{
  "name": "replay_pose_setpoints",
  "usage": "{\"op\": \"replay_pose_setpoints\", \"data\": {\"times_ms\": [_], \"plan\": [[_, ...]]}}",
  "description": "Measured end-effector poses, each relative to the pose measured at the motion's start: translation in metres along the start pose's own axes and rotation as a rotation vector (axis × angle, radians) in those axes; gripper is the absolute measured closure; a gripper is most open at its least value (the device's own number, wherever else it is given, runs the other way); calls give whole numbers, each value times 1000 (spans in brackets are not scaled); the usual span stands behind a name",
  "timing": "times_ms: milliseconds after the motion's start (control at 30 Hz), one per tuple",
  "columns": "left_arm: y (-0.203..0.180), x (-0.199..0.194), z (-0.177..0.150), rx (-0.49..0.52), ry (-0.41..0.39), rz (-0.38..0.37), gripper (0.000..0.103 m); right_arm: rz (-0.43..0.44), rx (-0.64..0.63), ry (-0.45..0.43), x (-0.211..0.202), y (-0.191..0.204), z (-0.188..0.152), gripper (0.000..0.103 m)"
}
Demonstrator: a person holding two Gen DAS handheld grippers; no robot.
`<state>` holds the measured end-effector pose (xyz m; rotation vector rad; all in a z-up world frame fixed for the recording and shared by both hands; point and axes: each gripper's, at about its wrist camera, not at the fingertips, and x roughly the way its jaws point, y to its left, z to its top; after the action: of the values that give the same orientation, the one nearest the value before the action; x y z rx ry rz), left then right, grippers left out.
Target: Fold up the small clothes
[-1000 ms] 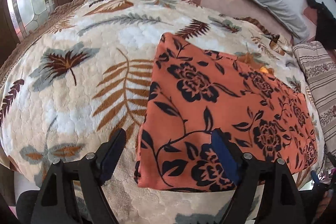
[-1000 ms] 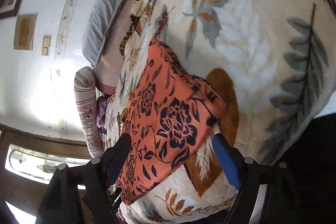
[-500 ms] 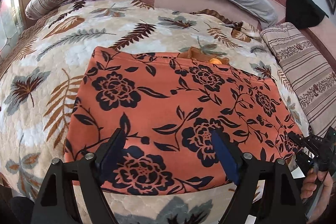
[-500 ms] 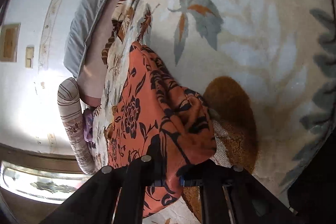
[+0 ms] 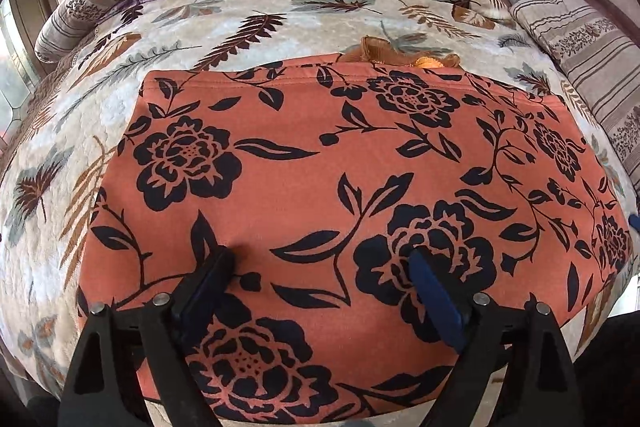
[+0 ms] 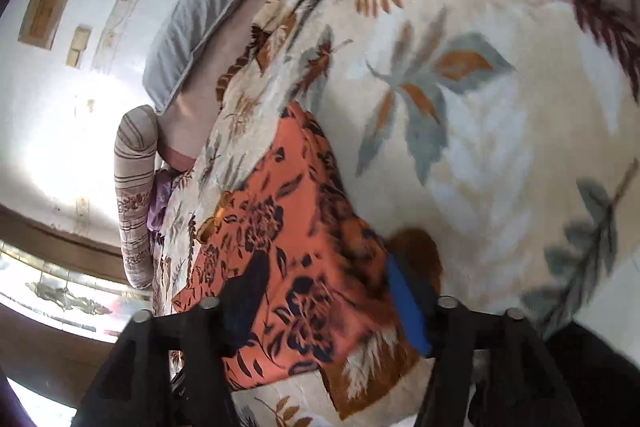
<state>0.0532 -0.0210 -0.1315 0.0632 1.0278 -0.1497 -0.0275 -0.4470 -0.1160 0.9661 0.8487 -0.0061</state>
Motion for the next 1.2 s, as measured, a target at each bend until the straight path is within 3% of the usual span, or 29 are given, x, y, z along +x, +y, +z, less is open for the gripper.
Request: {"op": "replay_pose_setpoints", "data": {"times_ms": [67, 133, 233, 267, 333, 367, 467, 533, 567, 600, 700, 833, 900, 967, 1000, 1067, 1100, 1133, 1200], "plan": [[-1, 0, 1, 2, -3, -2, 12, 22, -76, 46, 20, 15, 31, 23], [0, 2, 1, 2, -4, -4, 12, -27, -125, 53, 45, 26, 60, 22], [2, 2, 0, -2, -6, -5, 11, 31, -127, 226, 100, 27, 87, 22], [2, 2, 0, -4, -6, -5, 11, 13, -118, 276, 118, 24, 92, 24], [2, 2, 0, -6, -7, -6, 11, -66, -160, 267, 138, 27, 97, 56], [2, 2, 0, -7, -9, -8, 11, -113, -191, 258, 143, 31, 98, 86], [3, 2, -1, -5, -14, -10, 10, -223, -137, 146, 137, 26, 104, 85], [3, 1, -1, -4, -14, -12, 10, -306, -119, 28, 120, 28, 105, 73], [3, 1, -1, -6, -13, -14, 10, -328, -123, -4, 111, 31, 102, 59], [3, 1, -1, -6, -13, -15, 10, -335, -131, -20, 102, 36, 98, 36], [2, 0, -1, -5, -12, -11, 10, -274, -187, -106, 62, 64, 71, 32], [12, -17, 0, -44, -9, -47, 10, 5, -255, 62, 51, 105, 9, 26], [33, -41, -6, -109, -69, -72, 10, 93, -252, 172, 62, 107, -22, 26], [60, -61, -17, -169, -133, -47, 10, 86, -245, 221, 78, 93, -44, 26], [75, -61, -25, -207, -117, -17, 10, 25, -222, 235, 88, 80, -50, 26], [109, -32, -43, -290, 45, 16, 21, 68, -171, 196, 91, 60, -54, 26], [123, -21, -53, -323, 82, -34, 27, 81, -161, 187, 89, 59, -54, 26], [130, -29, -55, -339, 41, -62, 34, 83, -150, 189, 89, 59, -53, 27], [133, -43, -54, -339, 50, -36, 40, 79, -146, 192, 89, 60, -53, 26]]}}
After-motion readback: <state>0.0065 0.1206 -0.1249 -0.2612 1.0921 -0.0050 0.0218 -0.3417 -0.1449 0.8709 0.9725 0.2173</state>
